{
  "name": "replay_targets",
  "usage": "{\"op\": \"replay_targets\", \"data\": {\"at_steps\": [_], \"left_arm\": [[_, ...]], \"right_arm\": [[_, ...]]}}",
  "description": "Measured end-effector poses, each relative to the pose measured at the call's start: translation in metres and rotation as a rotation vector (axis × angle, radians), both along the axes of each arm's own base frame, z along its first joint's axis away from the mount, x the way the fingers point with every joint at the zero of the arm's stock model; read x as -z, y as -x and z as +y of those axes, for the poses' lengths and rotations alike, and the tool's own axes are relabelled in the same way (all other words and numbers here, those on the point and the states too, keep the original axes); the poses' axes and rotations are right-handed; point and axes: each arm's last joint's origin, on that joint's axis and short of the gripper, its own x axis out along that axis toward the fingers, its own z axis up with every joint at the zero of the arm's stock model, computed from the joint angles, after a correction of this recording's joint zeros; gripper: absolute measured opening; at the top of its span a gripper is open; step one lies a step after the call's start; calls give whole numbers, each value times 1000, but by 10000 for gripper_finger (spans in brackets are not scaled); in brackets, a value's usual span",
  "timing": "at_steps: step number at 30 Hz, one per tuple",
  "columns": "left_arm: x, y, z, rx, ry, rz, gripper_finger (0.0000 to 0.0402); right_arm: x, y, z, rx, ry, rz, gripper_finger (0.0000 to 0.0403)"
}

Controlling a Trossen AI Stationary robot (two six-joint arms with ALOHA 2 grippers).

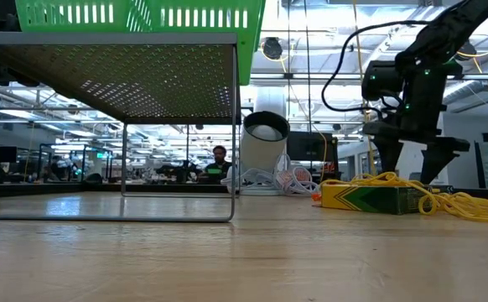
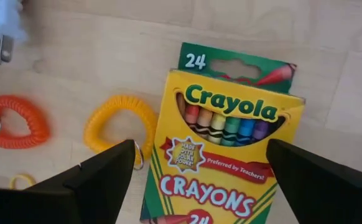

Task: Pick & Place Office Desk Supplies
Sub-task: Put the crayon box into the top green basket on the shelf

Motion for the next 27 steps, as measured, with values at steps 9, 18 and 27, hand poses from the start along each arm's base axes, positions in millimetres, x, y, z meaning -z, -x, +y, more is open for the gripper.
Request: {"op": "replay_targets", "data": {"at_steps": [9, 18, 27], "left_arm": [[0, 0, 0, 0, 0, 0, 241], [0, 0, 0, 0, 0, 0, 241], [0, 0, 0, 0, 0, 0, 241]], "right_arm": [[-18, -6, -7, -88, 18, 4, 361], [-21, 2, -1, -77, -63, 98, 361], [-17, -5, -8, -185, 69, 31, 361]]}}
